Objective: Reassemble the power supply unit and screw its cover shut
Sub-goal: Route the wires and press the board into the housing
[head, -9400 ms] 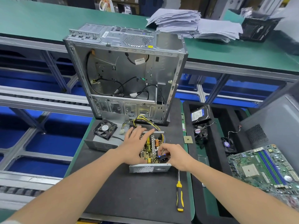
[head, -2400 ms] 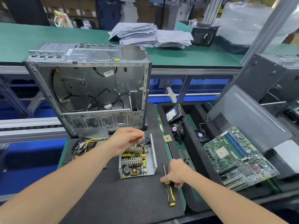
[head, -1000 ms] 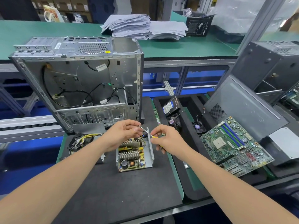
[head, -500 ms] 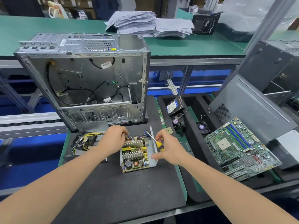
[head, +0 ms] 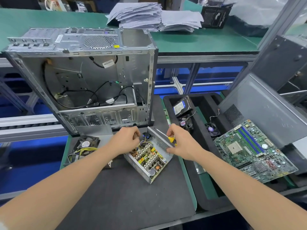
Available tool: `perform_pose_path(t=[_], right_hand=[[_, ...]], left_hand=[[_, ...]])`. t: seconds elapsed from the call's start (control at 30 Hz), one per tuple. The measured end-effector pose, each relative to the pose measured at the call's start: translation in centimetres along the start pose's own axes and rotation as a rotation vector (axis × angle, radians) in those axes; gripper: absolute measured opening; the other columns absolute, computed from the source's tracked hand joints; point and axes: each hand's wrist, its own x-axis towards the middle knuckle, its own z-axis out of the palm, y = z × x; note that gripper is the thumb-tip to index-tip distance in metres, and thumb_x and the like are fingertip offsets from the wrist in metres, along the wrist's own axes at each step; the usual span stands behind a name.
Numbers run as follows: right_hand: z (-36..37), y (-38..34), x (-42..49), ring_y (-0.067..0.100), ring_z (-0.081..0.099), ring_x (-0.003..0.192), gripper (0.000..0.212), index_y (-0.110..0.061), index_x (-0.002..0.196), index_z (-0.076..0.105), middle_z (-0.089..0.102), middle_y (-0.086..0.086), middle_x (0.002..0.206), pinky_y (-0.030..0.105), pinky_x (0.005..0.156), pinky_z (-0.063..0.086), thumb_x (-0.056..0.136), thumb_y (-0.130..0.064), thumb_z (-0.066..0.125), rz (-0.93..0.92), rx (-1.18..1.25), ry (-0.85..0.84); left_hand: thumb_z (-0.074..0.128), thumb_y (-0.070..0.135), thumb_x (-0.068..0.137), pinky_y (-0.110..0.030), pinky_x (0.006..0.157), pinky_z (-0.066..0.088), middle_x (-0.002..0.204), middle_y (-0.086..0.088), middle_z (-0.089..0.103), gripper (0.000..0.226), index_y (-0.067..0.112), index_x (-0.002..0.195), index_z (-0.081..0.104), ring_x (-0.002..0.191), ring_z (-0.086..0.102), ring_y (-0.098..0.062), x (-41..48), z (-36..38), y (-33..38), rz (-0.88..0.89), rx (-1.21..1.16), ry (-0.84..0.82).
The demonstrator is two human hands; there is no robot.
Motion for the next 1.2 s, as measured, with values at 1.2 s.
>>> perform_pose_path(t=[1.2], right_hand=[[0.6, -4.4, -0.2, 0.02, 0.054, 0.091, 0.017, -0.014, 0.099, 0.069, 0.056, -0.005, 0.096, 0.027, 0.077, 0.039, 0.085, -0.007, 0.064, -0.001, -0.094, 0.136]], left_hand=[[0.077, 0.019, 0.081, -0.038, 0.067, 0.057, 0.082, -0.012, 0.076, 0.015, 0.004, 0.079, 0.075, 0.066, 0.058, -0.02, 5.7, 4.0, 1.1, -0.16, -0.192, -0.075]])
